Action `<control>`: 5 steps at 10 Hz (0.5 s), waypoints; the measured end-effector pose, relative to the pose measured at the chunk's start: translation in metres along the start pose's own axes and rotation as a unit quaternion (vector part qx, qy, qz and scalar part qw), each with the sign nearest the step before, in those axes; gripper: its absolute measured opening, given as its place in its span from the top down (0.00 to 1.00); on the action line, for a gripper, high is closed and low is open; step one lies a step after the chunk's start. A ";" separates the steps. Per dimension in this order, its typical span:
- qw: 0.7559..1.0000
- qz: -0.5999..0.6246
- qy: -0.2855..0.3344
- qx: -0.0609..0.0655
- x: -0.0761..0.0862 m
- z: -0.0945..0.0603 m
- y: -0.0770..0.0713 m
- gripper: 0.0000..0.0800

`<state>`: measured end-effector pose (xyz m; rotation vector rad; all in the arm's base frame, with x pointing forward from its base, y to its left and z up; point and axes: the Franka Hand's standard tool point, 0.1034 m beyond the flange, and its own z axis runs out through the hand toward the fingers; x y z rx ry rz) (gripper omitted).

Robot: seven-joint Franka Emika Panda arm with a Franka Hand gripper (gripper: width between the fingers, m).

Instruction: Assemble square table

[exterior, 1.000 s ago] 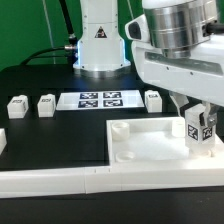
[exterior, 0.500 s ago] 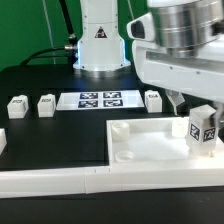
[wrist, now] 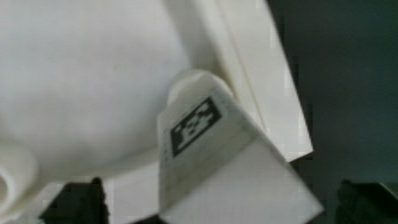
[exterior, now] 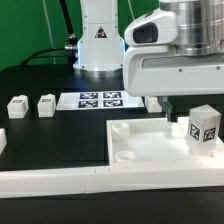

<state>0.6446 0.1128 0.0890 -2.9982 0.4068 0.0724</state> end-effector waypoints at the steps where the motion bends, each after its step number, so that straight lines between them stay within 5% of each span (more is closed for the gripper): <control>1: 0.999 -0.049 0.005 -0.004 0.000 0.000 -0.004 0.19; 5: 0.991 -0.135 0.011 -0.002 -0.001 0.004 -0.003 0.19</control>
Offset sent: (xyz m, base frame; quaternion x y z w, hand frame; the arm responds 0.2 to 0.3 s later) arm 0.0000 0.0000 0.0000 0.0000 0.0000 -0.1938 0.9810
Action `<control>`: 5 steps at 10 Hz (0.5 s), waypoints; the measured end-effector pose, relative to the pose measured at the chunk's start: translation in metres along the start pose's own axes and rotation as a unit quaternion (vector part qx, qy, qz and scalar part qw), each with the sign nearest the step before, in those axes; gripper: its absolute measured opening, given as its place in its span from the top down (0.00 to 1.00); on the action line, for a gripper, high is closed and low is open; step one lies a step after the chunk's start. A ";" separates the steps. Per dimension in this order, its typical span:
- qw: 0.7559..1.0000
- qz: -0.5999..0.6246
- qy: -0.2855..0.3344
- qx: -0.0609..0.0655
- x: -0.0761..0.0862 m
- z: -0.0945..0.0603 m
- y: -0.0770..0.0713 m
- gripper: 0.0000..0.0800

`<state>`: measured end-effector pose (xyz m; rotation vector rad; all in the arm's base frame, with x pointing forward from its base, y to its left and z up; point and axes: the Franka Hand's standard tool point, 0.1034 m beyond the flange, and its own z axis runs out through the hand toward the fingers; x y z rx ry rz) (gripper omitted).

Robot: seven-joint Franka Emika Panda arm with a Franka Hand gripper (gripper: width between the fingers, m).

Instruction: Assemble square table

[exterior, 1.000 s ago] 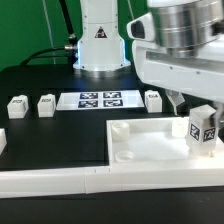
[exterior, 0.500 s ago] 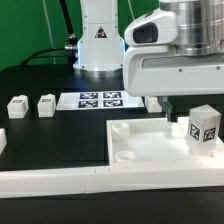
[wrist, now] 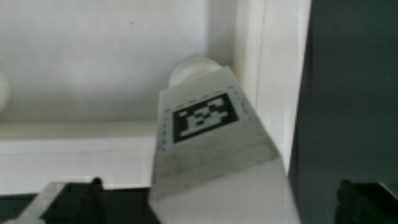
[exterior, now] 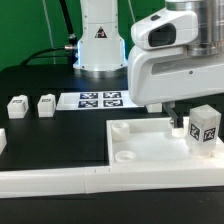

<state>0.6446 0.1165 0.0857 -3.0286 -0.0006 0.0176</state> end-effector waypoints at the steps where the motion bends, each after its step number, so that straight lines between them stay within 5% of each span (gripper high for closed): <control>1: 1.000 0.001 0.000 0.000 0.000 0.000 0.000 0.32; 2: 1.000 0.014 0.000 0.000 0.000 0.000 0.000 0.48; 3: 0.999 0.046 0.000 0.000 0.000 0.001 0.000 0.48; 4: 0.996 0.092 0.000 -0.001 0.000 0.001 0.003 0.64; 5: 0.993 0.122 0.000 -0.002 0.000 0.001 0.003 0.64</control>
Offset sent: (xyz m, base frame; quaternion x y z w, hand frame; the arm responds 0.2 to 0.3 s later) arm 0.0000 0.0000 0.0000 0.0000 0.0000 0.1938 0.9810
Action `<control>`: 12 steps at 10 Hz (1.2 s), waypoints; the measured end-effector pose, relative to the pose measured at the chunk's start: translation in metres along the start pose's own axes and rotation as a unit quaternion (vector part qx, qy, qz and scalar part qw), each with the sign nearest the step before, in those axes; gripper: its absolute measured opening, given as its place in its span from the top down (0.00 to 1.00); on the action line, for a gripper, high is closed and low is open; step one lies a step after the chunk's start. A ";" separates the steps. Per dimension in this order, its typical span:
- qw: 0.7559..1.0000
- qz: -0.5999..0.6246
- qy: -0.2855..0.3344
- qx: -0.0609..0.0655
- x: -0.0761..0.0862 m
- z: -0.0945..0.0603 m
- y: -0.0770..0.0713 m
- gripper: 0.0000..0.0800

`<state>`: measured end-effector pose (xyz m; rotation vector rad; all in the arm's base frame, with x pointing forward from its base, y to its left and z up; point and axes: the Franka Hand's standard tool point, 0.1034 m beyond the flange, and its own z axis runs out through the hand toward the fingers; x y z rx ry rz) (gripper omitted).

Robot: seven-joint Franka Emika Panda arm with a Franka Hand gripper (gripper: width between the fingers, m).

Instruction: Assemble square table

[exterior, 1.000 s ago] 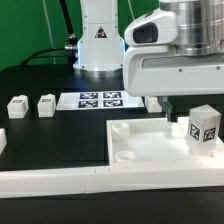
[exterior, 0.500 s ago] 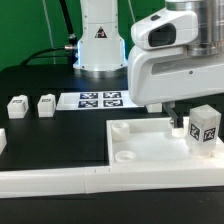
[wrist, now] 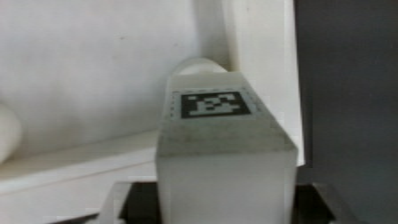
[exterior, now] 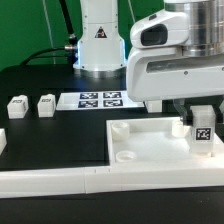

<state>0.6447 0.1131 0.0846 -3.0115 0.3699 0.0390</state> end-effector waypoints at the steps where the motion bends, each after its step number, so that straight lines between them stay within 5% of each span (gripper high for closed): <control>1: 1.000 0.028 0.000 0.000 0.000 0.000 0.000 0.64; 3: 0.983 0.182 0.003 -0.001 0.000 0.001 0.005 0.64; 7: 0.891 0.453 -0.014 0.015 -0.003 0.001 0.011 0.63; 8: 0.853 0.522 -0.019 0.010 -0.005 0.001 0.009 0.63; 9: 0.843 0.538 -0.020 0.009 -0.006 0.001 0.008 0.63; 10: 0.849 0.528 -0.020 0.009 -0.006 0.002 0.009 0.53; 11: 0.872 0.488 -0.022 0.002 -0.008 0.002 0.009 0.53; 12: 0.914 0.404 -0.029 -0.017 -0.012 0.001 0.007 0.36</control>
Offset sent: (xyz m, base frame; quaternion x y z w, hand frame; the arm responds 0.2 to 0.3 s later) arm -0.0154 0.0081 -0.0106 0.0486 -0.0214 0.4732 0.8794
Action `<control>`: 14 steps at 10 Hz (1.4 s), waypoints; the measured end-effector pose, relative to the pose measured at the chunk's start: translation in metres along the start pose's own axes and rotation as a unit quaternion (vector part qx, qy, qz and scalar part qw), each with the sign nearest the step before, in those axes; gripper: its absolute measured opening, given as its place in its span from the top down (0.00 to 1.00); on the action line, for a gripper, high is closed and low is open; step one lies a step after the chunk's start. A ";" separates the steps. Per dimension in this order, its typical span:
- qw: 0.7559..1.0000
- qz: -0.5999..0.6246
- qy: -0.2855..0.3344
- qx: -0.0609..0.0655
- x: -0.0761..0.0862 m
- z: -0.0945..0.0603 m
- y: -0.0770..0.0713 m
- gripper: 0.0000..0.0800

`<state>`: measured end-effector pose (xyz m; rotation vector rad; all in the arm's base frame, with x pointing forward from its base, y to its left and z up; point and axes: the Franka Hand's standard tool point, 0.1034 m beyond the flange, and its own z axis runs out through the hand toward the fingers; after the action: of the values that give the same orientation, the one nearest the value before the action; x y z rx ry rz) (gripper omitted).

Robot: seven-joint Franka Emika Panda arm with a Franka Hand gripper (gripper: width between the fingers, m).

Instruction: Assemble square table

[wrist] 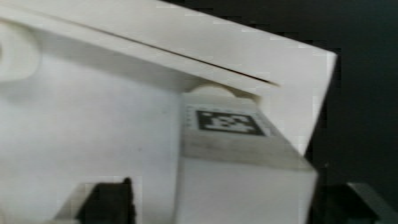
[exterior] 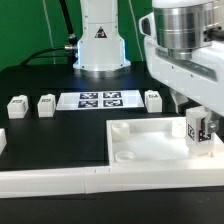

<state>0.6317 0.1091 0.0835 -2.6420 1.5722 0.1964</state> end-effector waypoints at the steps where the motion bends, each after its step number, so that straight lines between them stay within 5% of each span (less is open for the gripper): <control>1: 0.995 -0.098 0.006 -0.003 -0.003 -0.001 -0.003 0.22; 5: 0.960 -0.278 0.012 -0.007 -0.003 0.001 -0.003 0.19; 6: 0.924 -0.381 0.028 -0.021 -0.003 0.003 -0.004 0.19; 8: 0.866 -0.498 0.034 -0.023 -0.002 0.002 -0.008 0.19; 10: 0.870 -0.491 0.034 -0.022 -0.003 0.002 -0.007 0.19; 13: 0.894 -0.446 0.034 -0.021 -0.003 0.003 -0.007 0.64; 14: 0.910 -0.414 0.035 -0.019 -0.003 0.003 -0.007 0.64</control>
Offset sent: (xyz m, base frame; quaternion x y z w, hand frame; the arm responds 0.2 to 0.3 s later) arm 0.0000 0.0000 0.0000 0.0000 0.0000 -0.2571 0.9664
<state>0.6363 0.1159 0.0810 -3.0819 0.3393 0.0793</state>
